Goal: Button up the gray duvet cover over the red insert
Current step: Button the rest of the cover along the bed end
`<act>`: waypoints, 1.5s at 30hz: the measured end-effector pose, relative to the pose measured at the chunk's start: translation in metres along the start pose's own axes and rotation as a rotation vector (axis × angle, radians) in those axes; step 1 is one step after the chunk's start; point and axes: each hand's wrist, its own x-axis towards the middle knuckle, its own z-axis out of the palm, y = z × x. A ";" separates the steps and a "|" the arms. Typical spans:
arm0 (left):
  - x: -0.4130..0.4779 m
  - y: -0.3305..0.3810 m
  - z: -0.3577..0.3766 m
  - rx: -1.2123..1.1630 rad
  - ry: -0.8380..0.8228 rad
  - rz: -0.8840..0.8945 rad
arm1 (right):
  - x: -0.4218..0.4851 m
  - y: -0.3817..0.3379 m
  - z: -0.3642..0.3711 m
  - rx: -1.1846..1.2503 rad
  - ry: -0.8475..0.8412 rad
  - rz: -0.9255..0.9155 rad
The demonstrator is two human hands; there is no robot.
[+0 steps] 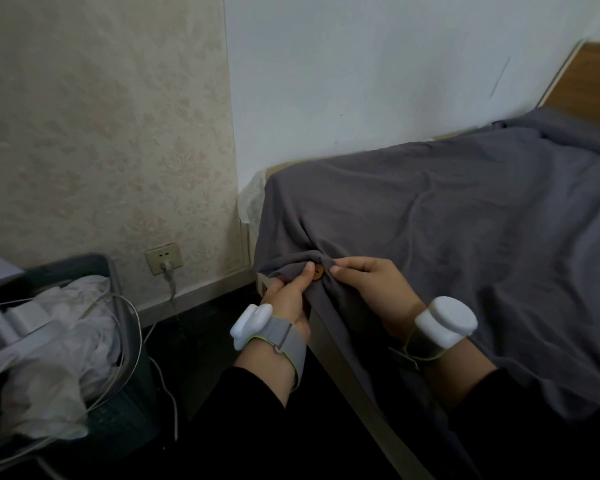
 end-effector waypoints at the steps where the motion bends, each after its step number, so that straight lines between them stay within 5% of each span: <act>1: 0.000 0.000 0.000 0.006 0.007 0.010 | 0.000 0.001 -0.001 0.024 0.009 0.022; 7: 0.000 0.000 0.000 0.039 0.058 0.079 | -0.001 0.003 -0.003 0.191 0.013 0.083; 26: -0.015 0.001 0.010 0.081 0.043 -0.011 | -0.004 0.008 0.011 -0.479 0.239 -0.281; 38: -0.019 -0.002 0.012 0.023 0.019 -0.016 | -0.010 0.011 0.009 -0.165 0.263 -0.195; 45: -0.022 -0.005 0.013 0.007 0.059 0.011 | -0.007 0.012 0.009 -0.219 0.305 -0.189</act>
